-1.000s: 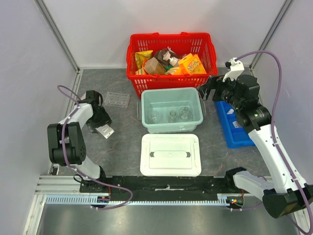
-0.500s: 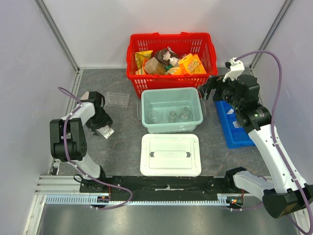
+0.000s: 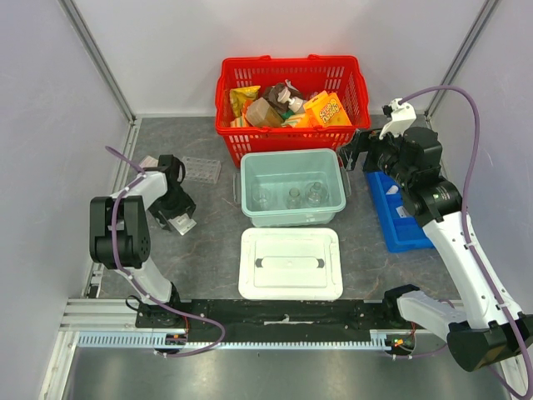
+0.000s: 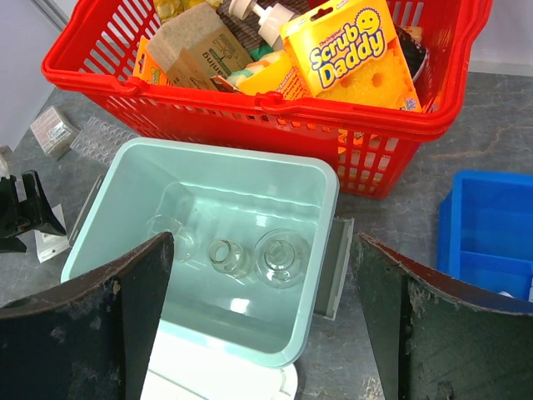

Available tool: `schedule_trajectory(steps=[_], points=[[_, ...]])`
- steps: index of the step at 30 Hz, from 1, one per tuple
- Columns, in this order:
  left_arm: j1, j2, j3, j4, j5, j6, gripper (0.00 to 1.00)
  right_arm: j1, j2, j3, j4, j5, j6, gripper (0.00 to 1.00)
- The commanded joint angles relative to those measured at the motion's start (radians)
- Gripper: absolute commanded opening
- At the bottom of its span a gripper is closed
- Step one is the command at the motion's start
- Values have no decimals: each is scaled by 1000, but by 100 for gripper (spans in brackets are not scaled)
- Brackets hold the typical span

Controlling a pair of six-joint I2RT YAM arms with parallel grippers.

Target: Organize the chemistry lab equipment

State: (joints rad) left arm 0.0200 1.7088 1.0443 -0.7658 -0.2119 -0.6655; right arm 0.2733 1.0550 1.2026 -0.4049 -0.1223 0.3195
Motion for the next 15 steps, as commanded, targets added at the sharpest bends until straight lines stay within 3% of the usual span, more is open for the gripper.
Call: schedule_trajectory(steps=[1, 7, 15], points=[[-8, 34, 36, -10, -50, -49, 81, 6, -7, 3, 12, 12, -19, 94], [-8, 51, 43, -21, -63, -49, 77, 6, -6, 8, 14, 12, -20, 94], [-40, 12, 19, -21, -84, -5, 52, 4, -6, 3, 14, 12, -16, 94]])
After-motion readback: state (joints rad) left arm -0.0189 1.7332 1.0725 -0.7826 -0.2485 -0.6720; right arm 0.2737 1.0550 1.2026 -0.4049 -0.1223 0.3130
